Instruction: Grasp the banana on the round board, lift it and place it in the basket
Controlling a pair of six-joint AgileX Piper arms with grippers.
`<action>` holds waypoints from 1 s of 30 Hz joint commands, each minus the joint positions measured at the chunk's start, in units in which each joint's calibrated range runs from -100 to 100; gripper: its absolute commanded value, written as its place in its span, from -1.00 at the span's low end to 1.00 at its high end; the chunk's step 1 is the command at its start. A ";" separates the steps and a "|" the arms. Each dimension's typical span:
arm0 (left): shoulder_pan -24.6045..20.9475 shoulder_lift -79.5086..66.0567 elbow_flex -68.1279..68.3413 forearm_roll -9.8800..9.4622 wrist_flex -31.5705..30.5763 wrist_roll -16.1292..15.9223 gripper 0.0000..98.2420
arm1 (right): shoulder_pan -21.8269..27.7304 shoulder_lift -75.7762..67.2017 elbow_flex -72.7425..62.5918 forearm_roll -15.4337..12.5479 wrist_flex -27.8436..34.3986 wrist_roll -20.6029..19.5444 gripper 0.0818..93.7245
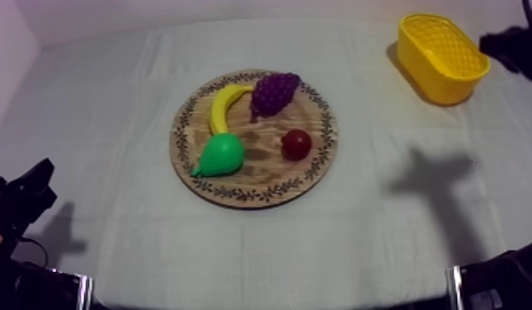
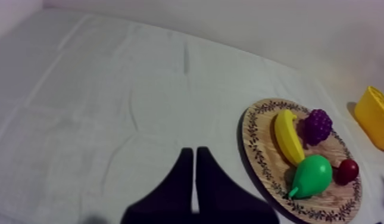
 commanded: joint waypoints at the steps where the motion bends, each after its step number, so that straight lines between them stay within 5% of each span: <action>1: 0.01 0.00 0.03 0.00 -0.01 0.00 -1.00 | -1.94 7.53 -11.37 0.13 2.99 -1.36 -1.00; 12: 0.01 0.00 0.03 0.00 -0.01 0.02 -1.00 | -10.04 29.30 -31.24 1.15 12.79 -6.16 -1.00; 30: 0.01 0.00 0.03 0.00 -0.01 0.00 -1.00 | -19.43 52.23 -44.39 -1.77 15.34 -10.41 -1.00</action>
